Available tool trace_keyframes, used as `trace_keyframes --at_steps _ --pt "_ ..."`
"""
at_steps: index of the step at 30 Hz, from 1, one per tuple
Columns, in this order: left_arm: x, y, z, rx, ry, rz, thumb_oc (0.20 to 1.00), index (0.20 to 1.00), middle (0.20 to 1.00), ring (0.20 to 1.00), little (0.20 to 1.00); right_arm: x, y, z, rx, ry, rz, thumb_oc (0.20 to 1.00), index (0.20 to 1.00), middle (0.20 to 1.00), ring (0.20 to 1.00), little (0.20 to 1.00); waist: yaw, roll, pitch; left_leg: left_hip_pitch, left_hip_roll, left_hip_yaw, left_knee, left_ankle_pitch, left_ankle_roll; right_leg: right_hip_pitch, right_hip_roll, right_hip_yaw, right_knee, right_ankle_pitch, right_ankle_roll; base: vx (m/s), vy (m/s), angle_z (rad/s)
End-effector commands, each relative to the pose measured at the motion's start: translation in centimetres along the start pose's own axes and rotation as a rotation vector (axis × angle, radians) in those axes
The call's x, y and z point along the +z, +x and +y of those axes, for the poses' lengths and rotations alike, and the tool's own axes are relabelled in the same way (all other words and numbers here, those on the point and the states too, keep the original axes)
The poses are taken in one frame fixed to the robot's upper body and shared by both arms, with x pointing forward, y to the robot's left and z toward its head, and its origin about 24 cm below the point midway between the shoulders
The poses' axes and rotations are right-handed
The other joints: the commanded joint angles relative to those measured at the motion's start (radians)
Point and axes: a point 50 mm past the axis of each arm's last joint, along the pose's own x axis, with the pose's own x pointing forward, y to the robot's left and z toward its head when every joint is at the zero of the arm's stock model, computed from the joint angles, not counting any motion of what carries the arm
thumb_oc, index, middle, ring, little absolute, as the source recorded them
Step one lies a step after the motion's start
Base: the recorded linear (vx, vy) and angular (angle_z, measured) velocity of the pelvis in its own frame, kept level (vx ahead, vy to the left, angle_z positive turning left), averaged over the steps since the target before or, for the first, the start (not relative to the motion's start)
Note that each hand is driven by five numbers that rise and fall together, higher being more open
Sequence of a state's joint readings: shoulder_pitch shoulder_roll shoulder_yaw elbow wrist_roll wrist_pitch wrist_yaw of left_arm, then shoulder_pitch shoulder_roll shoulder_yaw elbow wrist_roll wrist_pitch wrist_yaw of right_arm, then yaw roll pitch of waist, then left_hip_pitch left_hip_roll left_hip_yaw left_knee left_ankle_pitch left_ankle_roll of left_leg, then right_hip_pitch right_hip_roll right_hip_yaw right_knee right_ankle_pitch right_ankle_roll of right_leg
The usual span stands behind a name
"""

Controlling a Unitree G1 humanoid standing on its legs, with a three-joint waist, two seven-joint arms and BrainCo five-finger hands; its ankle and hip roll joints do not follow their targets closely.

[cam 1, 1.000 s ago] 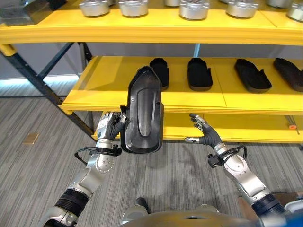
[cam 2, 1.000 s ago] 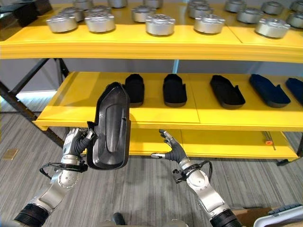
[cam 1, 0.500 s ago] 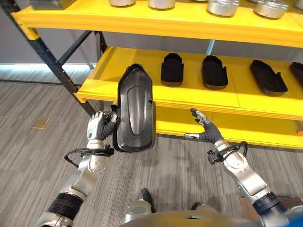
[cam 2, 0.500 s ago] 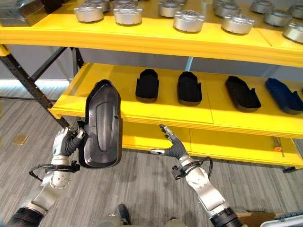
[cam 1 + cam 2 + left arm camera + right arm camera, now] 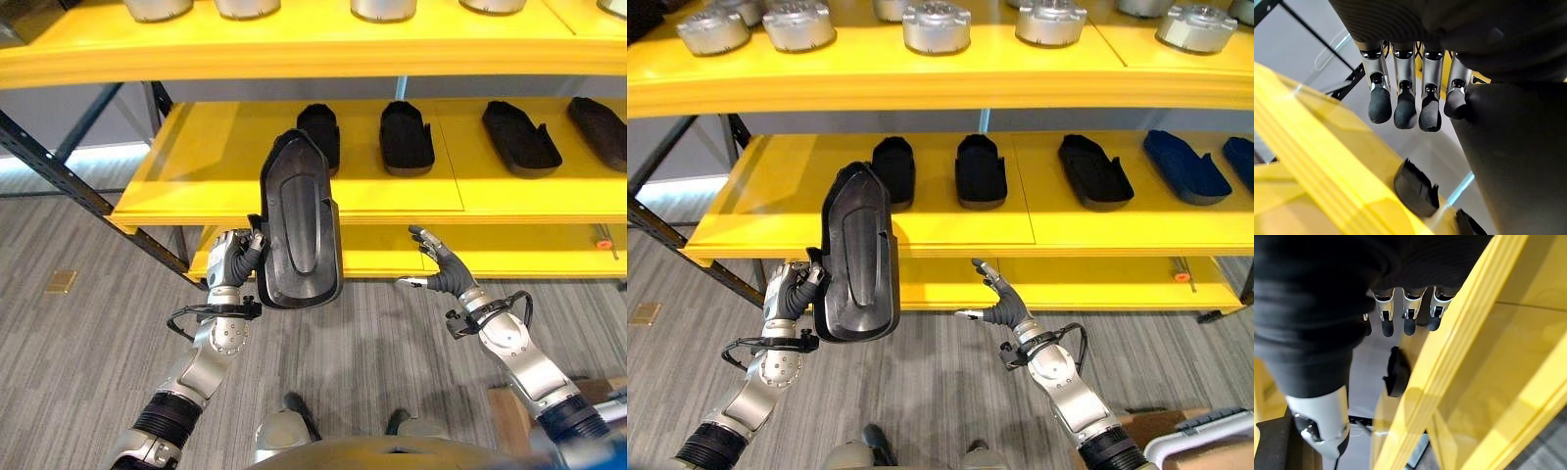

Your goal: Move parts from the plastic box to the shelf.

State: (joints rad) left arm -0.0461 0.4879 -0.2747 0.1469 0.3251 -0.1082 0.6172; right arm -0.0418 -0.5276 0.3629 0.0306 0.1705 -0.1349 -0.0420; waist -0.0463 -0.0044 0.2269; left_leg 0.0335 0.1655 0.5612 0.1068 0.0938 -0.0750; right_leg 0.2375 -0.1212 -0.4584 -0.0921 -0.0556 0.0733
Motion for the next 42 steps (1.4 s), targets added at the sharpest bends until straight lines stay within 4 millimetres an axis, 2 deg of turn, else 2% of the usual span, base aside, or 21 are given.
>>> trace_keyframes --at_steps 1,3,5,7,10,12,14,15,16,17,19,21,23,26,27,28,29,31,33,39,42 --pt "1.5 1.1 1.4 0.05 -0.009 -0.094 0.2 0.2 0.2 0.2 0.2 2.7 1.0 -0.4 -0.011 0.004 -0.153 1.0 1.0 1.0 1.0 1.0 -0.008 -0.041 -0.048 -0.085 -0.058 0.034 0.122 -0.081 0.007 -0.097 0.05 0.066 0.005 0.088 0.017 0.24 0.007 0.1" --pt "1.3 0.9 1.6 0.041 0.004 -0.089 0.2 0.2 0.2 0.2 0.2 2.7 1.0 -0.4 0.0 0.005 -0.15 1.0 1.0 1.0 1.0 1.0 -0.011 -0.04 -0.054 -0.087 -0.063 0.063 0.21 -0.1 0.009 -0.081 0.058 0.068 0.005 0.064 -0.004 0.25 -0.042 -0.05" --pt "1.0 0.7 1.7 0.044 0.014 -0.086 0.2 0.2 0.2 0.2 0.2 2.8 1.0 -0.3 0.013 -0.011 -0.162 1.0 1.0 1.0 1.0 1.0 -0.013 -0.043 -0.058 -0.093 -0.045 0.101 0.322 -0.103 -0.001 -0.072 0.067 0.066 0.005 0.045 -0.026 0.17 -0.08 -0.09" --pt "0.8 0.5 2.0 0.059 0.02 -0.074 0.2 0.2 0.2 0.2 0.2 3.0 1.1 -0.3 0.024 -0.015 -0.17 1.0 1.0 1.0 1.0 1.0 -0.006 -0.042 -0.055 -0.126 -0.017 0.117 0.437 -0.054 -0.037 -0.057 0.082 0.066 0.005 0.032 -0.049 0.14 -0.095 -0.05" --pt "0.3 0.4 2.3 0.089 0.035 -0.055 0.2 0.2 0.2 0.2 0.2 3.0 1.1 -0.2 0.032 -0.011 -0.174 1.0 1.0 1.0 1.0 1.0 -0.003 -0.045 -0.049 -0.15 0.058 0.118 0.513 -0.016 -0.068 -0.047 0.098 0.061 0.005 0.016 -0.076 0.11 -0.055 -0.28" --pt "-0.4 0.2 3.0 0.12 0.053 -0.036 0.2 0.2 0.2 0.2 0.2 3.0 1.1 -0.3 0.043 -0.012 -0.166 1.0 1.0 1.0 1.0 1.0 -0.015 -0.039 -0.057 -0.102 0.116 0.127 0.429 -0.027 -0.054 -0.041 0.095 0.043 0.005 0.003 -0.085 0.14 0.171 -0.36" --pt "-0.7 0.0 3.3 0.129 0.065 -0.028 0.2 0.2 0.2 0.2 0.2 2.8 0.9 -0.4 0.043 -0.013 -0.149 1.0 1.0 1.0 1.0 1.0 -0.02 -0.034 -0.063 -0.08 0.134 0.107 0.362 -0.01 -0.054 -0.041 0.088 0.043 0.014 0.001 -0.081 0.14 0.272 -0.26" --pt "-1.1 -0.2 3.5 0.132 0.073 -0.025 0.2 0.2 0.2 0.2 0.2 2.6 0.6 -0.6 0.043 -0.02 -0.132 1.0 1.0 1.0 1.0 1.0 -0.02 -0.024 -0.069 -0.059 0.156 0.071 0.271 0.019 -0.062 -0.046 0.075 0.038 0.036 -0.004 -0.074 0.11 0.254 -0.23" --pt "-1.1 -0.3 3.5 0.132 0.072 -0.024 0.2 0.2 0.2 0.2 0.2 2.5 0.5 -0.6 0.044 -0.021 -0.127 1.0 1.0 1.0 1.0 1.0 -0.022 -0.023 -0.071 -0.053 0.155 0.066 0.251 0.028 -0.063 -0.048 0.072 0.036 0.043 -0.006 -0.073 0.17 0.438 -0.25" --pt "-1.5 -0.4 3.7 0.138 0.072 -0.02 0.2 0.2 0.2 0.2 0.2 2.1 0.1 -0.7 0.049 -0.03 -0.101 1.0 1.0 1.0 1.0 1.0 -0.022 -0.014 -0.076 -0.041 0.204 -0.01 0.172 0.12 -0.101 -0.059 0.048 0.043 0.08 -0.017 -0.063 0.14 0.365 -0.1" --pt "-1.5 -0.4 3.7 0.141 0.07 -0.018 0.2 0.2 0.2 0.2 0.2 1.9 0.0 -0.7 0.052 -0.035 -0.093 1.0 1.0 1.0 1.0 1.0 -0.025 -0.015 -0.077 -0.042 0.229 -0.032 0.159 0.146 -0.113 -0.065 0.033 0.044 0.101 -0.022 -0.06 0.11 0.346 0.04" --pt "-1.7 -0.3 3.8 0.154 0.079 -0.026 0.2 0.2 0.2 0.2 0.2 1.5 -0.4 -0.7 0.053 -0.049 -0.071 1.0 1.0 1.0 1.0 1.0 -0.038 -0.019 -0.081 -0.034 0.306 -0.064 0.123 0.206 -0.138 -0.087 -0.025 0.045 0.158 -0.035 -0.048 0.11 0.443 -0.05" --pt "-1.6 0.0 3.8 0.153 0.076 -0.03 0.2 0.2 0.2 0.2 0.2 1.2 -0.6 -0.7 0.047 -0.058 -0.056 1.0 1.0 1.0 1.0 1.0 -0.051 -0.019 -0.083 -0.027 0.332 -0.068 0.112 0.221 -0.147 -0.102 -0.053 0.048 0.203 -0.054 -0.044 0.12 0.469 0.02" --pt "-1.4 0.4 3.9 0.139 0.083 -0.041 0.2 0.2 0.2 0.2 0.2 0.4 -1.0 -1.2 0.033 -0.053 -0.021 1.0 1.0 1.0 1.0 1.0 -0.07 0.008 -0.094 0.021 0.299 -0.057 0.068 0.147 -0.123 -0.134 -0.086 0.063 0.305 -0.1 -0.029 0.19 0.623 0.22" --pt "-1.3 0.9 3.8 0.105 0.089 -0.056 0.2 0.2 0.2 0.2 0.2 -0.3 -1.2 -1.5 0.008 -0.022 0.01 1.0 1.0 1.0 1.0 1.0 -0.072 0.019 -0.101 0.03 0.229 -0.074 0.055 0.073 -0.09 -0.132 -0.084 0.091 0.32 -0.102 -0.009 0.24 0.673 0.08" --pt "-1.3 0.9 3.8 0.097 0.091 -0.061 0.2 0.2 0.2 0.2 0.2 -0.4 -1.3 -1.6 0.003 -0.016 0.016 1.0 1.0 1.0 1.0 1.0 -0.071 0.019 -0.102 0.031 0.215 -0.076 0.053 0.056 -0.082 -0.131 -0.085 0.095 0.32 -0.1 -0.003 0.23 0.712 0.38" --pt "-1.1 0.9 3.6 0.08 0.1 -0.08 0.2 0.2 0.2 0.2 0.2 -0.8 -1.4 -1.4 -0.008 0.007 0.025 1.0 1.0 1.0 1.0 1.0 -0.066 0.016 -0.104 0.037 0.167 -0.084 0.045 -0.006 -0.056 -0.13 -0.093 0.101 0.32 -0.086 0.016 0.1 0.379 0.37" --pt "-1.0 0.8 3.5 0.076 0.108 -0.094 0.2 0.2 0.2 0.2 0.2 -0.8 -1.5 -1.3 -0.009 0.016 0.022 1.0 1.0 1.0 1.0 1.0 -0.061 0.011 -0.103 0.051 0.128 -0.082 0.025 -0.052 -0.031 -0.129 -0.104 0.101 0.318 -0.074 0.033 0.07 0.333 0.1" --pt "-0.7 0.8 3.5 0.072 0.119 -0.111 0.2 0.2 0.2 0.2 0.2 -0.8 -1.4 -1.2 -0.014 0.019 0.018 1.0 1.0 1.0 1.0 1.0 -0.047 0.009 -0.099 0.065 0.08 -0.09 -0.004 -0.072 -0.011 -0.126 -0.11 0.093 0.318 -0.061 0.057 0.04 0.361 0.04" --pt "-0.1 1.0 3.7 0.087 0.122 -0.152 0.2 0.2 0.2 0.2 0.2 0.0 -0.8 -0.8 -0.023 0.022 -0.018 1.0 1.0 1.0 1.0 1.0 -0.014 0.003 -0.08 0.067 0.015 -0.108 -0.051 -0.074 0.025 -0.147 -0.14 0.07 0.337 -0.043 0.097 -0.02 0.266 0.0" --pt "0.5 1.4 3.9 0.094 0.113 -0.185 0.2 0.2 0.2 0.2 0.2 0.6 -0.3 -0.6 -0.039 0.013 -0.045 1.0 1.0 1.0 1.0 1.0 0.022 0.005 -0.071 0.055 -0.023 -0.105 -0.082 -0.068 0.044 -0.157 -0.172 0.024 0.34 -0.02 0.109 -0.06 0.252 0.2"
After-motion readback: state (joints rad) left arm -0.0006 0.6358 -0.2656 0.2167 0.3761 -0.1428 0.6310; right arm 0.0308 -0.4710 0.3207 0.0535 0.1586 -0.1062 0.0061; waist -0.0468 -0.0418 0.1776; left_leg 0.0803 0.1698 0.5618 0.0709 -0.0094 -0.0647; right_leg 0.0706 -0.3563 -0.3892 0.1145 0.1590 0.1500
